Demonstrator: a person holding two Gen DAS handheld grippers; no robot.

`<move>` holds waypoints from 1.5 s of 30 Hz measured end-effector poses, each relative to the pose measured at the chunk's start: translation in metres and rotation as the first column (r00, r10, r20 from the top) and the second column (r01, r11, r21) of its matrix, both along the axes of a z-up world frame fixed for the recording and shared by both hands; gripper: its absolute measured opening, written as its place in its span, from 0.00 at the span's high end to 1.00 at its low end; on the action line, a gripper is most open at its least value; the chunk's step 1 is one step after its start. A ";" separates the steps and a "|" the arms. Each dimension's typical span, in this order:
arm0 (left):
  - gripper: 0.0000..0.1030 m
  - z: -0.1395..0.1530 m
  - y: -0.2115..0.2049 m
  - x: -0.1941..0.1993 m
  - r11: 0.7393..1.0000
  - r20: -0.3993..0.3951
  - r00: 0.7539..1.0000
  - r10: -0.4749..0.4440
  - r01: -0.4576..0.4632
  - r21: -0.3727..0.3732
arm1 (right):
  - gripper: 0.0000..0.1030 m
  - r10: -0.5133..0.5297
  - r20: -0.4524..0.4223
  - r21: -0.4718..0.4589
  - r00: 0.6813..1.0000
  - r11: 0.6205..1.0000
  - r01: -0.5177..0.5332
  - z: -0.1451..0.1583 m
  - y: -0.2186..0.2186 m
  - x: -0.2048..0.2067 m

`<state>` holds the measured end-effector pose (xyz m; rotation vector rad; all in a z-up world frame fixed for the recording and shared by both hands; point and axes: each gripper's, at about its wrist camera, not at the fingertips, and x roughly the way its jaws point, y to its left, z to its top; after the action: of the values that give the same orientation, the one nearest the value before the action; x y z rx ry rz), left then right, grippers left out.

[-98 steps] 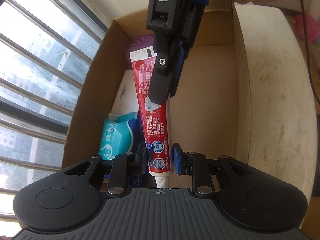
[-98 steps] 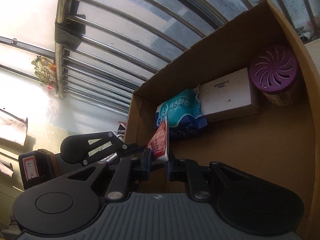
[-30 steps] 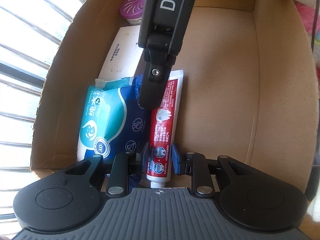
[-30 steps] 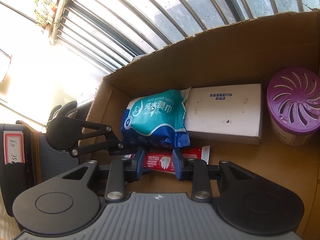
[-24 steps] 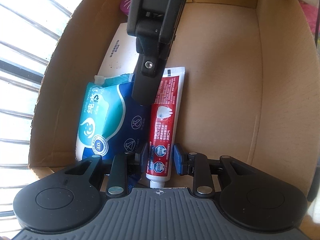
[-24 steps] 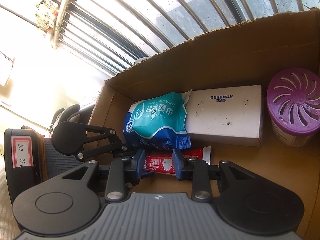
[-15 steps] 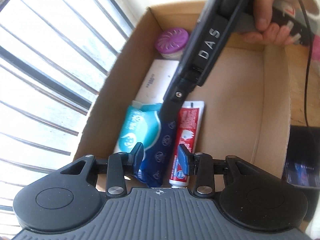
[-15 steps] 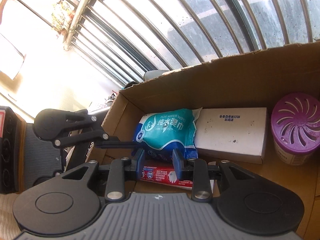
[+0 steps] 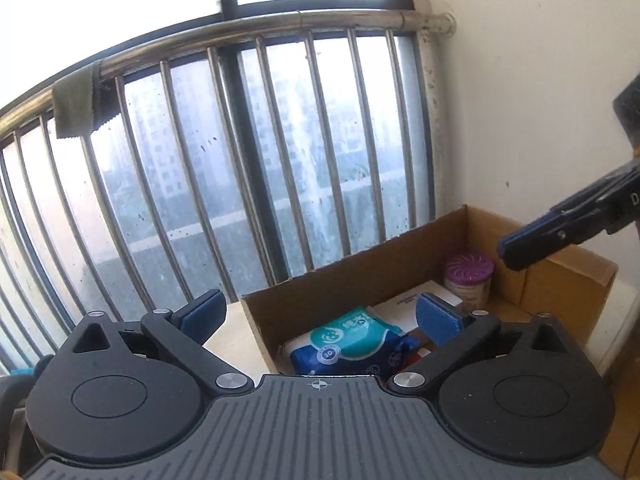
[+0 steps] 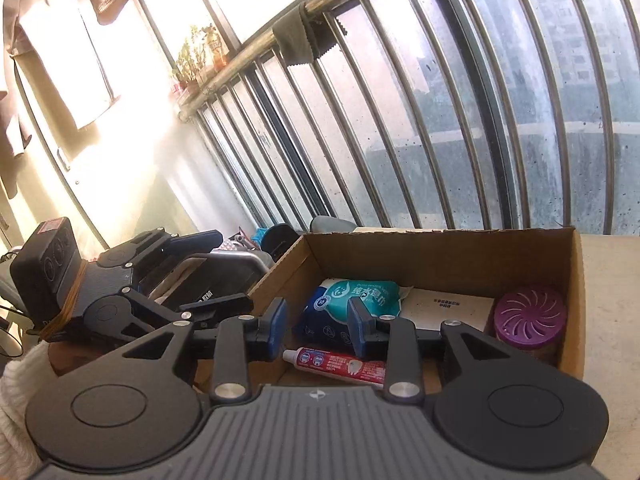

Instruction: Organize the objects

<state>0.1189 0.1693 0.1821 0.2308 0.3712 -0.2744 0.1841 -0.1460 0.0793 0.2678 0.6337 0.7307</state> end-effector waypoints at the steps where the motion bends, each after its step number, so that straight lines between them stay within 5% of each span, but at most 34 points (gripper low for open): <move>1: 0.00 -0.019 -0.014 0.004 0.999 0.031 0.999 0.043 -0.042 -0.016 | 0.64 -0.010 0.009 0.002 1.000 1.000 0.010 -0.001 -0.005 -0.007; 6: 0.00 -0.025 -0.025 -0.043 0.983 0.055 0.982 0.183 -0.184 0.009 | 0.64 -0.052 0.034 -0.017 0.998 0.998 0.053 -0.016 -0.025 -0.035; 11: 0.00 -0.046 -0.053 -0.041 0.989 0.010 0.991 0.132 -0.132 0.073 | 0.60 -0.100 0.085 -0.024 0.991 0.995 0.102 -0.028 -0.033 -0.056; 17: 0.00 -0.052 -0.083 -0.033 0.969 0.065 0.973 0.222 -0.228 0.094 | 0.58 -0.180 0.125 0.004 0.976 0.984 0.181 -0.038 -0.037 -0.066; 26: 0.00 -0.044 -0.062 -0.054 0.967 -0.030 0.968 0.251 -0.252 -0.037 | 0.58 -0.369 0.201 0.067 0.908 0.929 0.363 -0.050 -0.036 -0.091; 32: 0.00 -0.041 -0.072 -0.094 0.956 0.075 0.953 0.293 -0.294 0.009 | 0.58 -0.442 0.205 0.104 0.873 0.897 0.429 -0.059 -0.036 -0.117; 37: 0.00 -0.035 -0.072 -0.121 0.964 0.066 0.962 0.265 -0.261 -0.053 | 0.57 -0.490 0.243 0.087 0.837 0.870 0.485 -0.055 -0.032 -0.136; 45: 0.00 -0.038 -0.065 -0.149 0.950 0.066 0.954 0.293 -0.283 -0.132 | 0.51 -0.465 0.300 0.117 0.833 0.884 0.452 -0.044 -0.020 -0.166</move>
<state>-0.0302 0.1039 0.1444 0.0660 0.2985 0.0021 0.0185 -0.1662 0.0351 0.3171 0.2235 0.3076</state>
